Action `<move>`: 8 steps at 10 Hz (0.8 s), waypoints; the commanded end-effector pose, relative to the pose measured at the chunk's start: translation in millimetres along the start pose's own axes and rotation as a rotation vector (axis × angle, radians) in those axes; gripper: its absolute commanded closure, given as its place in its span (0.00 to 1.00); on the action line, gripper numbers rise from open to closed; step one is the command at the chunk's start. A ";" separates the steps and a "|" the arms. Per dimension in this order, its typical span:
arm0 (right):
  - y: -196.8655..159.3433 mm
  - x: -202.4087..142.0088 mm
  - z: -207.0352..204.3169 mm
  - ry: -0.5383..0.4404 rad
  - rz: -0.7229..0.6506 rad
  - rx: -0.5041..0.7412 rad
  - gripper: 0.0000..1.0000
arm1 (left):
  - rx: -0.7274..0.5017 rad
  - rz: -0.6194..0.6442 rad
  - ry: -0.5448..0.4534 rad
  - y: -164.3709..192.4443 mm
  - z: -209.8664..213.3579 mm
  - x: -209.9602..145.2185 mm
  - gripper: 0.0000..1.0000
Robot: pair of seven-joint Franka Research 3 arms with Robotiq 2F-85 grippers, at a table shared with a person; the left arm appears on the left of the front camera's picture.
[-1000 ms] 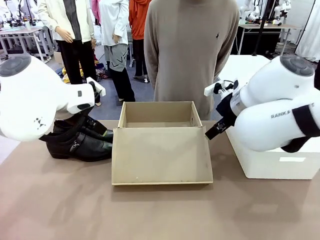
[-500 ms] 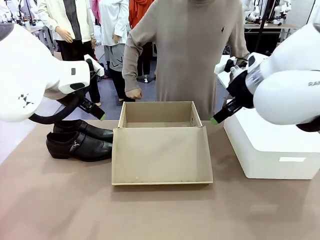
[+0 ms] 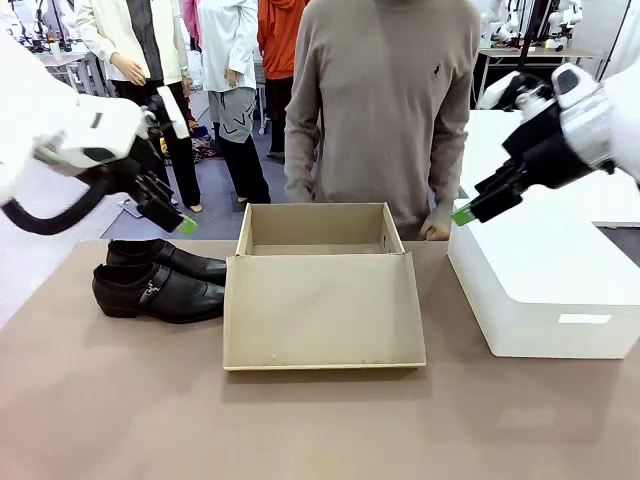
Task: Pack the shoes into the box.
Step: Place one shoe of the Shoes into the Shoes Box.
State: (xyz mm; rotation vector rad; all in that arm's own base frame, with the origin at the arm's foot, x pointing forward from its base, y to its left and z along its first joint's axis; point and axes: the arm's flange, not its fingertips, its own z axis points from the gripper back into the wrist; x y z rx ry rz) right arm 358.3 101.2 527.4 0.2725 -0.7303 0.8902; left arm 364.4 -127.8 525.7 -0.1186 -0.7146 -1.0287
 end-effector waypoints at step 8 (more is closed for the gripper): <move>-10.5 -14.3 45.5 -0.139 0.074 0.122 0.00 | -0.151 -0.098 -0.148 20.9 50.9 -10.9 0.00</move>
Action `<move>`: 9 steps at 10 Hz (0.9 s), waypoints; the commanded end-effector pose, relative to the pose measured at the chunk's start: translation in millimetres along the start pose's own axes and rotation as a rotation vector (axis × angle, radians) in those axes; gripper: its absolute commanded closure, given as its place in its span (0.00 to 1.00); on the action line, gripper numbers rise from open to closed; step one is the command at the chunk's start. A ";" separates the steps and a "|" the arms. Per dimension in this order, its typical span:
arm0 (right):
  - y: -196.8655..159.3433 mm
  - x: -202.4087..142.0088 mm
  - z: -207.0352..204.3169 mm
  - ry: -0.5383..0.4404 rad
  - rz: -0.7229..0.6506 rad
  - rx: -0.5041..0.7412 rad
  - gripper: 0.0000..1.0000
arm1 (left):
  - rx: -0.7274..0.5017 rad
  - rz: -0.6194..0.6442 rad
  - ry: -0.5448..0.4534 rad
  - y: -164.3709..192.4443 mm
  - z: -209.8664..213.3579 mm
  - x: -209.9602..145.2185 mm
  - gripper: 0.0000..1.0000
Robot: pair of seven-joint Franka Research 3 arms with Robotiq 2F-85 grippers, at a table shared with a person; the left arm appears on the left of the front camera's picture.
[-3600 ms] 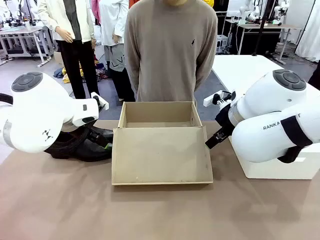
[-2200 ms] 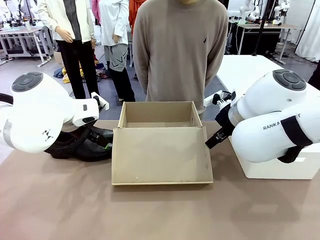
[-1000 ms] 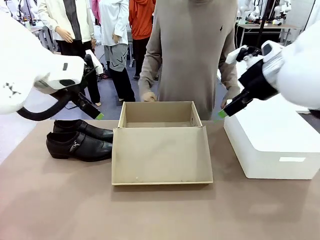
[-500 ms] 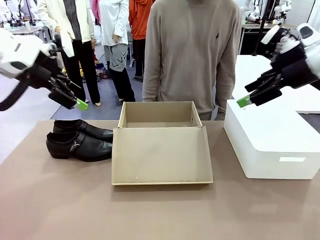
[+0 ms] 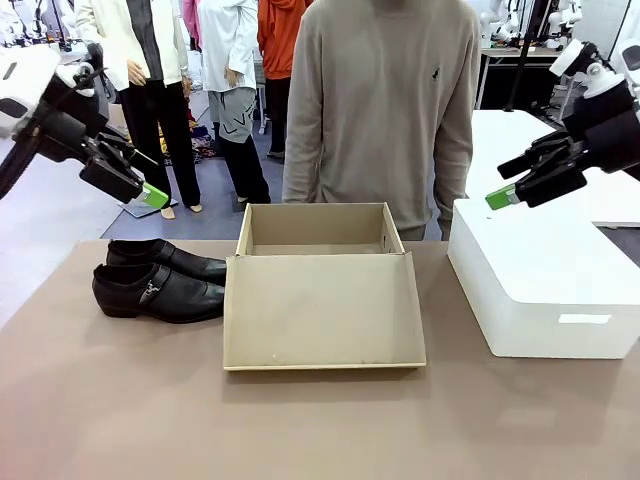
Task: Pack the shoes into the box.
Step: Place one shoe of the Shoes into the Shoes Box.
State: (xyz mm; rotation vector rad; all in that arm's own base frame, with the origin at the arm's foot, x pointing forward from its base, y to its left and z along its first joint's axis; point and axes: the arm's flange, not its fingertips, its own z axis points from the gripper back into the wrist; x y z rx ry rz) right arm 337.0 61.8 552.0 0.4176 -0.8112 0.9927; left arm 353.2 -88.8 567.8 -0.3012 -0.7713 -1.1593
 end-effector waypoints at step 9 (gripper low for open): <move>2.2 23.7 8.6 0.006 0.004 -0.014 0.00 | -0.050 -0.032 -0.026 7.5 15.6 10.7 0.00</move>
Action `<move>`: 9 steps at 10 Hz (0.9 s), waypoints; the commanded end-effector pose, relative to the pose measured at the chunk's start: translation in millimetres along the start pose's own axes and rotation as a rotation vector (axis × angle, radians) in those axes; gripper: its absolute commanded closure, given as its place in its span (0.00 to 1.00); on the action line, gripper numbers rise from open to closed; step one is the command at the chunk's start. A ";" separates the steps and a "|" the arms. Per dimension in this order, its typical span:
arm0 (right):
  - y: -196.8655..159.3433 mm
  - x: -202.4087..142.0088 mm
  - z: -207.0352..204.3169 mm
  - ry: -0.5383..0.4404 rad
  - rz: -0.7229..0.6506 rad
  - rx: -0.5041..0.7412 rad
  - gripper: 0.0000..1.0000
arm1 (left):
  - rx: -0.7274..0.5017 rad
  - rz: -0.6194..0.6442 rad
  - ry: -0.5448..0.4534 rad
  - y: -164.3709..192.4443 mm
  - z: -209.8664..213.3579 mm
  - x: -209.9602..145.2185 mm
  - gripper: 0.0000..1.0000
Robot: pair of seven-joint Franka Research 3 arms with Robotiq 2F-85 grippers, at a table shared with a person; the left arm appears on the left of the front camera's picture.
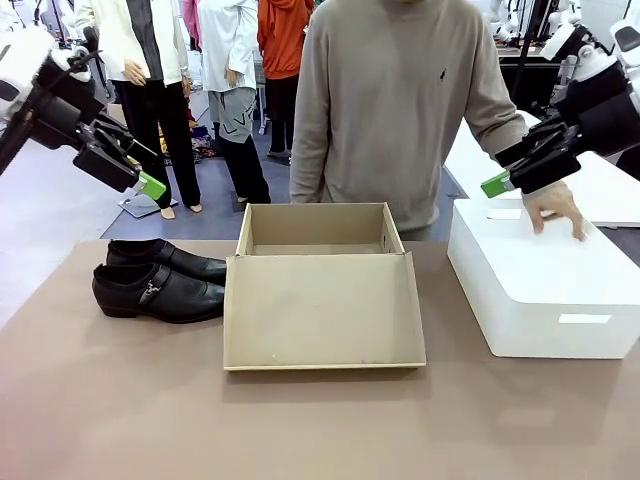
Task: Pack the shoes into the box.
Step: Place one shoe of the Shoes into the Shoes Box.
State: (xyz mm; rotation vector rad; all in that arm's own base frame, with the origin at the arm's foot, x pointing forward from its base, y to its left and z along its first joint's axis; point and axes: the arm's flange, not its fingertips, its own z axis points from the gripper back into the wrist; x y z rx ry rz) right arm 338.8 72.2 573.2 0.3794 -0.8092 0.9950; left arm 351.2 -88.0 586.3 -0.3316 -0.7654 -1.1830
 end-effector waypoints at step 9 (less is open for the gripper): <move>0.7 -0.3 0.8 0.004 0.000 0.001 0.00 | -0.002 -0.004 -0.002 1.2 1.1 -0.8 0.00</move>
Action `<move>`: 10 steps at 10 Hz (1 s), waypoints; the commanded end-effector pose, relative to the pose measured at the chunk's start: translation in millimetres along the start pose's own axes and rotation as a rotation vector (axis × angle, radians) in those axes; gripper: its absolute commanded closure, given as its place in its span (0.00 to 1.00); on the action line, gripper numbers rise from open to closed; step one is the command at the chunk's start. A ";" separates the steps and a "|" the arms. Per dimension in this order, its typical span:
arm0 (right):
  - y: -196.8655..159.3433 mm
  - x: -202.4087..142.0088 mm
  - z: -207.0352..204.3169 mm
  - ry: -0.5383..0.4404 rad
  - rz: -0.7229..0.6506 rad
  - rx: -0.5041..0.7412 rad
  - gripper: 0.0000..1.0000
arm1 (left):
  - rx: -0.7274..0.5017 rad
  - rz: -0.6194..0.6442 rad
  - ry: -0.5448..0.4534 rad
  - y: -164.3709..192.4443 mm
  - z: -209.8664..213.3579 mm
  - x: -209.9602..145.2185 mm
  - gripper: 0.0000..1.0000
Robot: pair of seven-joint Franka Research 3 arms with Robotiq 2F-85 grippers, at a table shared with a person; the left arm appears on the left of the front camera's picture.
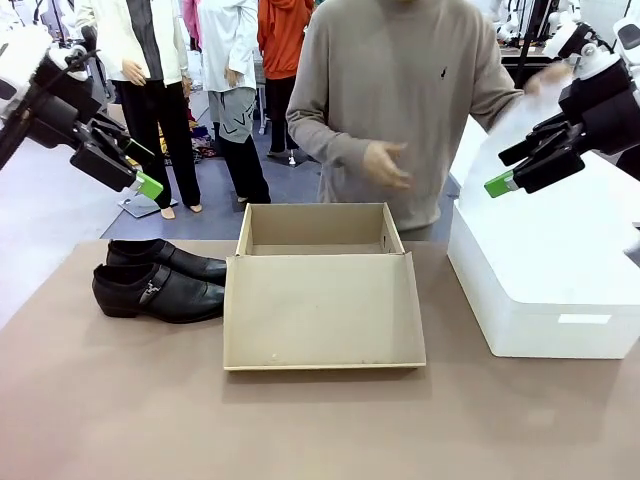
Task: Pack the shoes into the box.
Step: Place one shoe of the Shoes into the Shoes Box.
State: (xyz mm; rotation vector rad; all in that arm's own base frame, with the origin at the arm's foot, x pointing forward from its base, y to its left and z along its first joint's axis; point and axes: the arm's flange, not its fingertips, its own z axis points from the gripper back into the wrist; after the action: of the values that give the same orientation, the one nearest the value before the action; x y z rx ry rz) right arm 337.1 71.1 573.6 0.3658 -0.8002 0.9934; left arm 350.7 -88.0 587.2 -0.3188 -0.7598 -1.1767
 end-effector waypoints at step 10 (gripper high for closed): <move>-0.2 0.6 -0.9 -0.009 0.000 0.008 0.00 | -0.043 -0.234 0.372 75.2 30.9 5.3 0.00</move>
State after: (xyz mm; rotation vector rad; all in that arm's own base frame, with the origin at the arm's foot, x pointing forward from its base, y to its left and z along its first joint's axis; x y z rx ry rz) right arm 337.1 71.4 573.3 0.3647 -0.7989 0.9937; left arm 392.6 -49.0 615.7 -0.0851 -0.4985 -1.3587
